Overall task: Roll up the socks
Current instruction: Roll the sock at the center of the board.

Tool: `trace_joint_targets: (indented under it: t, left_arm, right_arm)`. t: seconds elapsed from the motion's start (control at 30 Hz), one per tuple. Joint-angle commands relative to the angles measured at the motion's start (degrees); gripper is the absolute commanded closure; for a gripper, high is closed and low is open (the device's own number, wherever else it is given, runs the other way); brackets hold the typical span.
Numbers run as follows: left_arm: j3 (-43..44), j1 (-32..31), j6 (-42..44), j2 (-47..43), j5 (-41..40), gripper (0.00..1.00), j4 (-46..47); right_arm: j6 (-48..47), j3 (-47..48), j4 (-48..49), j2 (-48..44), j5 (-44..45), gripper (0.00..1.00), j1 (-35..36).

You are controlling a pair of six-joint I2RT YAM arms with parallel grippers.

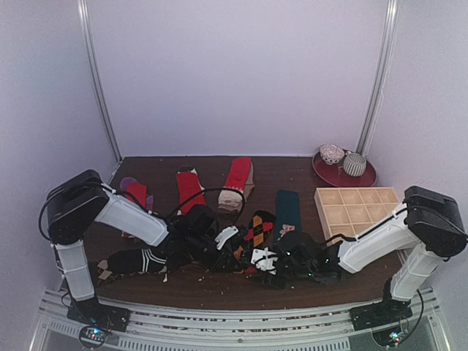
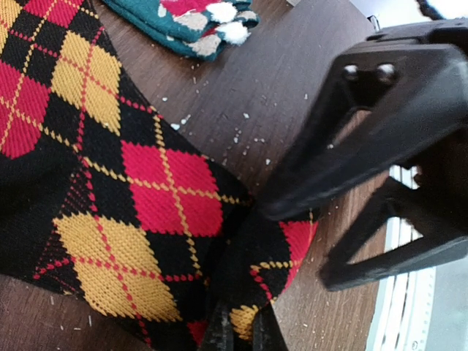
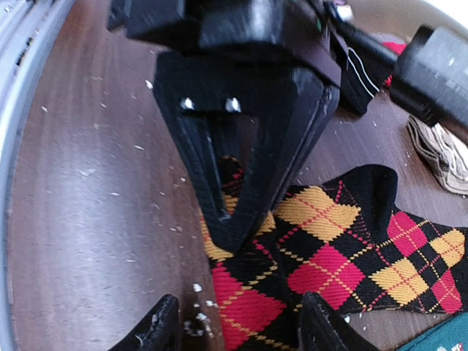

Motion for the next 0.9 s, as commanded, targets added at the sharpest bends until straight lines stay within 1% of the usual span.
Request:
trace_joint_targets:
  t: [0.0, 0.07, 0.17, 0.23, 0.27, 0.3, 0.33, 0.4, 0.43, 0.47, 0.53, 0.57, 0.6, 0.67, 0.73, 0.8, 0.87]
  left_arm:
    - [-2.5, 0.0, -0.1, 4.0, -2.6, 1.00, -10.5]
    - [-2.8, 0.1, 0.1, 4.0, -2.6, 1.00, -10.4]
    - [-3.2, 0.2, 0.0, 4.2, -2.2, 1.00, -9.9]
    - [-3.4, 0.3, 0.0, 4.2, -1.9, 1.00, -9.6]
    - [-3.5, 0.3, 0.0, 4.2, -1.9, 1.00, -9.3]
    - [-3.6, 0.2, 0.0, 4.1, -1.7, 1.00, -9.2]
    - [-3.6, 0.2, 0.0, 4.1, -1.6, 1.00, -9.1]
    - [-3.9, 0.2, 0.1, 3.6, -1.8, 1.00, -8.4]
    - [-4.2, 0.2, 0.2, 3.0, -2.2, 0.98, -7.6]
    - [-4.7, 0.3, 0.4, 2.2, -2.6, 0.94, -6.8]
    - [-5.4, 0.3, 1.3, -0.6, -4.4, 0.72, -5.2]
    - [-5.6, 0.3, 1.8, -2.0, -5.9, 0.63, -4.5]
    - [-5.9, 0.3, 2.5, -3.7, -7.9, 0.56, -3.9]
    - [-6.3, 0.2, 4.3, -7.1, -12.2, 0.49, -2.2]
    - [-7.6, 0.3, 6.0, -10.9, -15.4, 0.47, 1.0]
    - [-10.4, 0.1, 7.9, -14.7, -16.9, 0.45, 6.7]
    - [-13.4, -0.8, 10.6, -18.1, -18.3, 0.45, 12.7]
  right_arm:
    - [-2.1, 1.4, 2.3, 3.2, 5.5, 0.44, 0.2]
    - [-2.3, 1.5, 3.6, 4.5, 6.3, 0.45, 0.1]
    - [-1.9, 2.6, 3.5, 6.2, 6.2, 0.51, -0.1]
    - [-1.1, 3.6, 2.4, 7.3, 5.7, 0.59, -0.4]
    - [-0.5, 4.2, 1.6, 7.7, 5.3, 0.65, -0.6]
    - [0.1, 4.7, 0.7, 8.1, 4.7, 0.73, -0.9]
    - [1.3, 5.6, -0.8, 8.4, 4.1, 0.78, -1.2]
    - [3.4, 6.8, -4.8, 8.7, 1.7, 0.86, -2.5]
    - [4.8, 6.8, -6.4, 8.5, 0.0, 0.88, -3.1]
    - [6.7, 6.6, -7.6, 8.1, -1.7, 0.91, -3.7]
    - [9.9, 5.5, -9.2, 6.9, -6.4, 0.92, -4.9]
    - [12.2, 5.0, -9.5, 6.5, -9.0, 0.92, -5.6]
    - [14.0, 4.9, -10.5, 6.4, -12.7, 0.92, -6.6]
    - [18.3, 5.3, -12.4, 6.6, -17.9, 0.92, -8.2]
    - [22.1, 6.2, -14.8, 7.7, -24.1, 0.92, -9.4]
    - [25.7, 7.9, -17.8, 9.6, -30.1, 0.92, -10.8]
    - [28.8, 9.8, -21.2, 11.7, -33.8, 0.91, -11.8]
